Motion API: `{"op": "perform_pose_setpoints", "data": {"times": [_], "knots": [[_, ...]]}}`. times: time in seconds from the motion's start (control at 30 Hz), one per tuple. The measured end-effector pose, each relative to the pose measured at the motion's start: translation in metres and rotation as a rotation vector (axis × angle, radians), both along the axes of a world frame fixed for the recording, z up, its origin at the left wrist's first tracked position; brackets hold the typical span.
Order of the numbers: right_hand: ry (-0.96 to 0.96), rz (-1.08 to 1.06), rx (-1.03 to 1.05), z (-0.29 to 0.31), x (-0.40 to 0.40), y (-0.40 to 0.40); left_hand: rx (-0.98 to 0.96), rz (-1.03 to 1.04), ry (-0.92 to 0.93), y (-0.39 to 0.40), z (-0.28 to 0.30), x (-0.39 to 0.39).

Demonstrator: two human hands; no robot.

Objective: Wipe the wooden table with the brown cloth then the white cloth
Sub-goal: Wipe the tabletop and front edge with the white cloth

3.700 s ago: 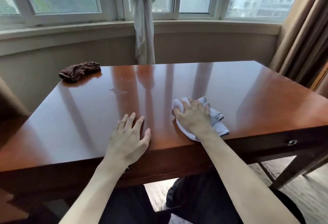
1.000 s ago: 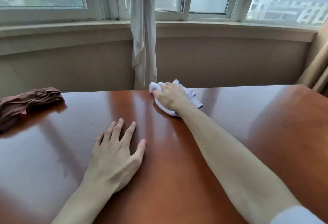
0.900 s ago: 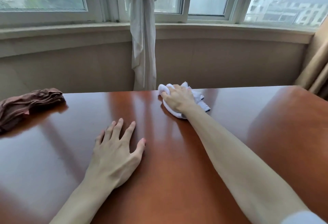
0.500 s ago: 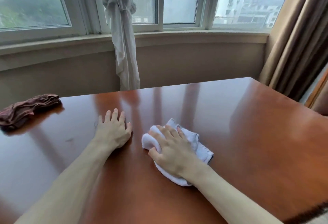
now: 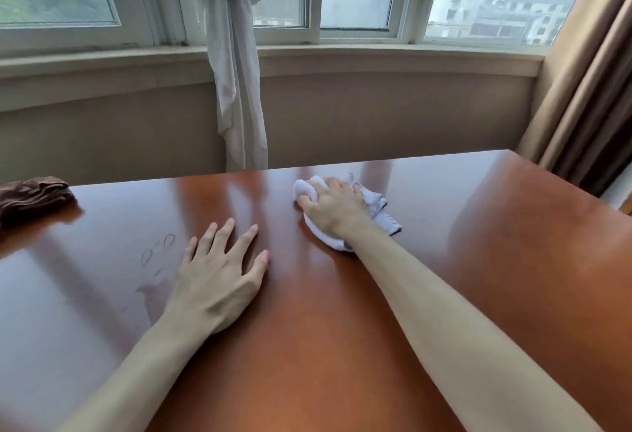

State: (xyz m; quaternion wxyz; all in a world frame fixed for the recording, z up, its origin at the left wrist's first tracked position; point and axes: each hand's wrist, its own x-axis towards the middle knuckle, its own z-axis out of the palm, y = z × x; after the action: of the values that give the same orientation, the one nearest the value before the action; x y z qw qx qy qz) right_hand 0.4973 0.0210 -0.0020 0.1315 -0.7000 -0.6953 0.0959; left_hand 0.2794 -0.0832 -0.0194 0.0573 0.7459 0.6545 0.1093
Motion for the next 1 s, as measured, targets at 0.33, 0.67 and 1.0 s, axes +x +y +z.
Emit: {"op": "perform_pose_setpoints", "data": {"times": [0.33,0.67,1.0], "knots": [[0.005,0.001,0.043,-0.002,0.006,0.057,-0.003,0.017,0.004,0.002,0.001,-0.001],[-0.011,0.212,0.08,-0.009,-0.016,-0.216,-0.069,-0.013,0.011,-0.003,0.006,-0.001],[0.002,0.087,0.035,-0.005,-0.008,-0.159,-0.023,-0.014,-0.011,-0.002,0.0,-0.002]]}}
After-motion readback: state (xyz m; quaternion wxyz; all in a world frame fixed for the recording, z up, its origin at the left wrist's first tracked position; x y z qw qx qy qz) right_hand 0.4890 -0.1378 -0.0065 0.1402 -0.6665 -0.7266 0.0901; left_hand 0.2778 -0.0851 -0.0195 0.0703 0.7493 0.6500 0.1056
